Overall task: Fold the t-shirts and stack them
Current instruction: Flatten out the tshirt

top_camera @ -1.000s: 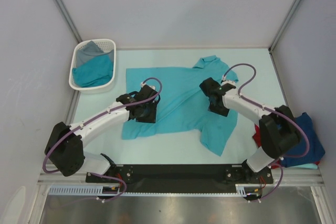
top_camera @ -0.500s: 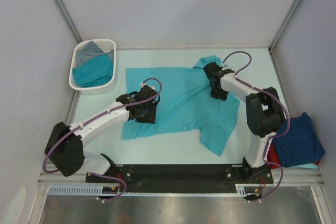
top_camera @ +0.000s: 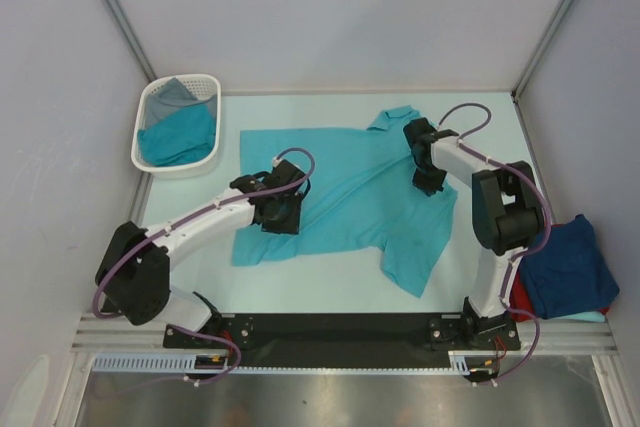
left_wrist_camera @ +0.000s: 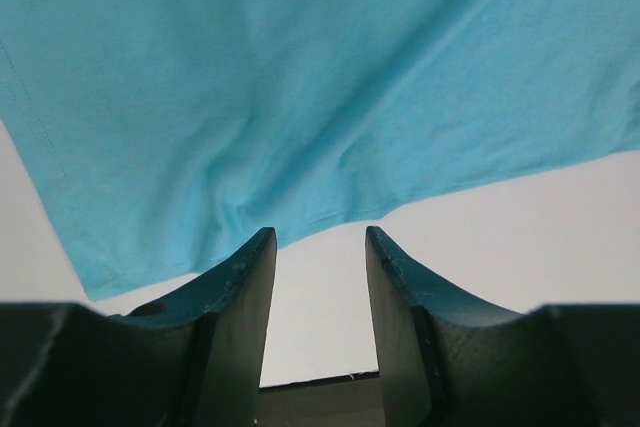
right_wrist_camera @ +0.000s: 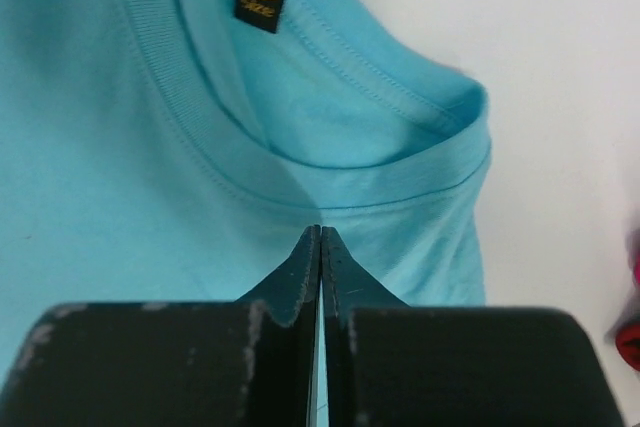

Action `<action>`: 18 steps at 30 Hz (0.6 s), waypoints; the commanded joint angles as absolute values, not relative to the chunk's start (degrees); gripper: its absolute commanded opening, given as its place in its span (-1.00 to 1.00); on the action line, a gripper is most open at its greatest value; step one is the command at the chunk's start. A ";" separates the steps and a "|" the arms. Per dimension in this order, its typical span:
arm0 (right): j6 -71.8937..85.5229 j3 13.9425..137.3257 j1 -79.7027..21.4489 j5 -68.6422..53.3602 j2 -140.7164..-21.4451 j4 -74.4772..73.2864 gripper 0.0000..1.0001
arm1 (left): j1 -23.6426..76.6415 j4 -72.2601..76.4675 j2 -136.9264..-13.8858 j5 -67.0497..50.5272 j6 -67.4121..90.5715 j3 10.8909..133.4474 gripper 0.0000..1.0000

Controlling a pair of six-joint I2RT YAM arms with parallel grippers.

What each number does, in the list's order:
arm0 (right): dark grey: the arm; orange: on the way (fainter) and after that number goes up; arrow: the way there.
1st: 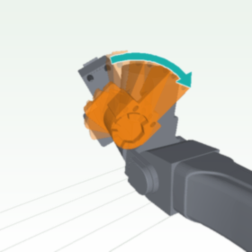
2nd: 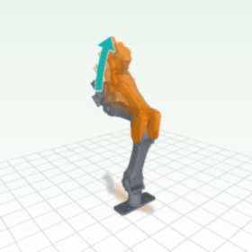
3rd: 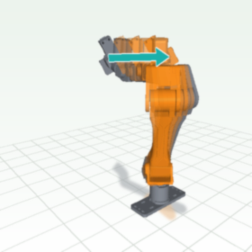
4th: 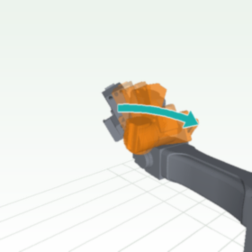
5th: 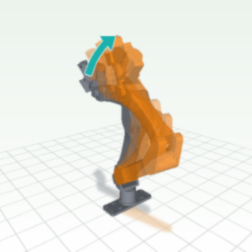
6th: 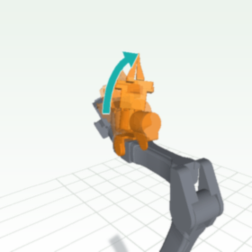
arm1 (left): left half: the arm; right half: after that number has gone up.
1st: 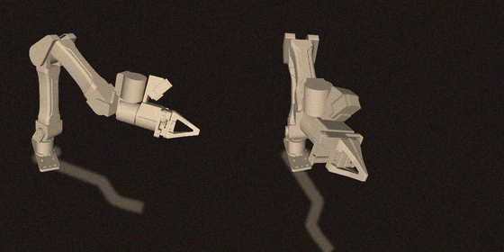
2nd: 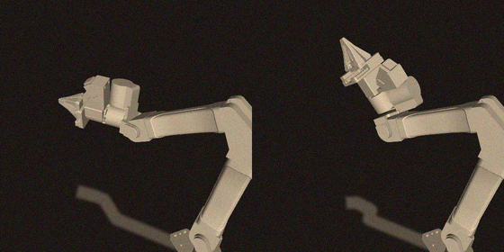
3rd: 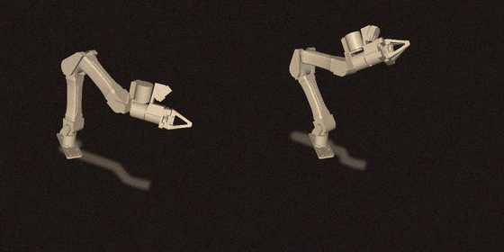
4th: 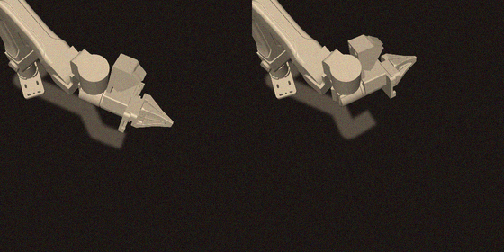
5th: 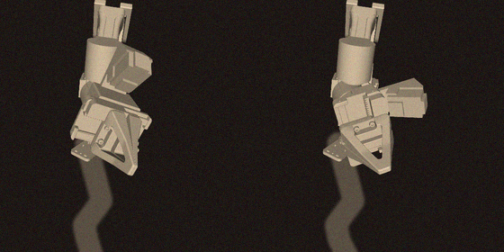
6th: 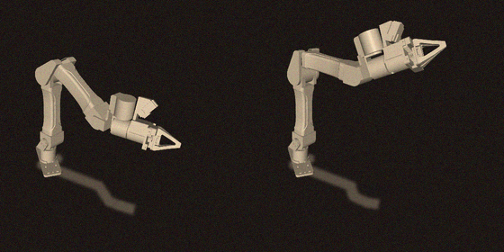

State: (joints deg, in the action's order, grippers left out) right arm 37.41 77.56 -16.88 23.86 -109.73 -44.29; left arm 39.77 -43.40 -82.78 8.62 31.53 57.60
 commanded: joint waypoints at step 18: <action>36.48 77.16 -19.95 26.01 -103.36 -46.14 -0.17 | 40.17 -42.01 -84.73 7.47 31.99 60.91 -0.08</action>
State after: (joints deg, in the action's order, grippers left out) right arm 36.53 73.93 -18.37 23.59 -105.91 -45.41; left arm 39.77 -43.27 -84.25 8.32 31.53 58.37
